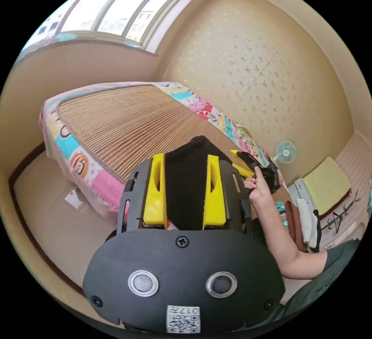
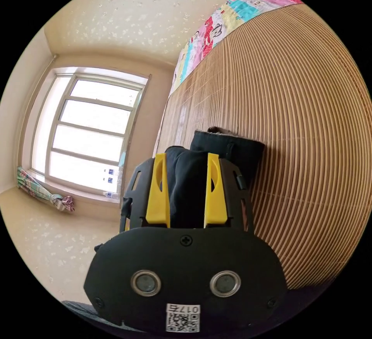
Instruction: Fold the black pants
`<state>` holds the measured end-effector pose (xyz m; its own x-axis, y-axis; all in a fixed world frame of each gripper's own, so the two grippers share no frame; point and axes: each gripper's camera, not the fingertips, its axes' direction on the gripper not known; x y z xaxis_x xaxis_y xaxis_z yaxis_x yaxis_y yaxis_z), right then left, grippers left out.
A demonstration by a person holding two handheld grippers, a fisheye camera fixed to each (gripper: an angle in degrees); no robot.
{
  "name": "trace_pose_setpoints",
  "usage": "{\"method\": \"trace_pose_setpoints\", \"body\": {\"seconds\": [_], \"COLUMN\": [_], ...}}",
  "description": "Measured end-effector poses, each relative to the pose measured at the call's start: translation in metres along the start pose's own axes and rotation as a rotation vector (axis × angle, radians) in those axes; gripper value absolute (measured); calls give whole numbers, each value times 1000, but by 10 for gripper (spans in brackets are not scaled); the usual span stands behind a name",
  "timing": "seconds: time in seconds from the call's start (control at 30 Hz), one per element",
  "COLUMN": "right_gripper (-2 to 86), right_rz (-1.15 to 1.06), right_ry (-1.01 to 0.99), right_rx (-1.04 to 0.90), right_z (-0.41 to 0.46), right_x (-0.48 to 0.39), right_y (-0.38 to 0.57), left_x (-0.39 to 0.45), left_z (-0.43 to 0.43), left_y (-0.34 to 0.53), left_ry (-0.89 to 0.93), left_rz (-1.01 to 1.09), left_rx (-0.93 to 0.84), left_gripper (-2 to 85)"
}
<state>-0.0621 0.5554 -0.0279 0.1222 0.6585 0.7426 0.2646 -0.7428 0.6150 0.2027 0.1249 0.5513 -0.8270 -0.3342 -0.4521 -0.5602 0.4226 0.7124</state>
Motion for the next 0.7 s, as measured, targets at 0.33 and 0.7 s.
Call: {"method": "trace_pose_setpoints", "body": {"seconds": [0.33,0.7], "right_gripper": [165,92], "right_rz": [27,8], "right_ry": [-36,-237], "right_rx": [49,-113], "right_z": [-13,4], "right_x": [0,-26], "right_y": [29,44], "left_x": [-21,-24], "left_z": [55,74], "left_y": [50,54], "left_ry": [-18,53], "left_rz": [-187,-298], "left_rx": [-187,-205], "left_gripper": [166,161]}}
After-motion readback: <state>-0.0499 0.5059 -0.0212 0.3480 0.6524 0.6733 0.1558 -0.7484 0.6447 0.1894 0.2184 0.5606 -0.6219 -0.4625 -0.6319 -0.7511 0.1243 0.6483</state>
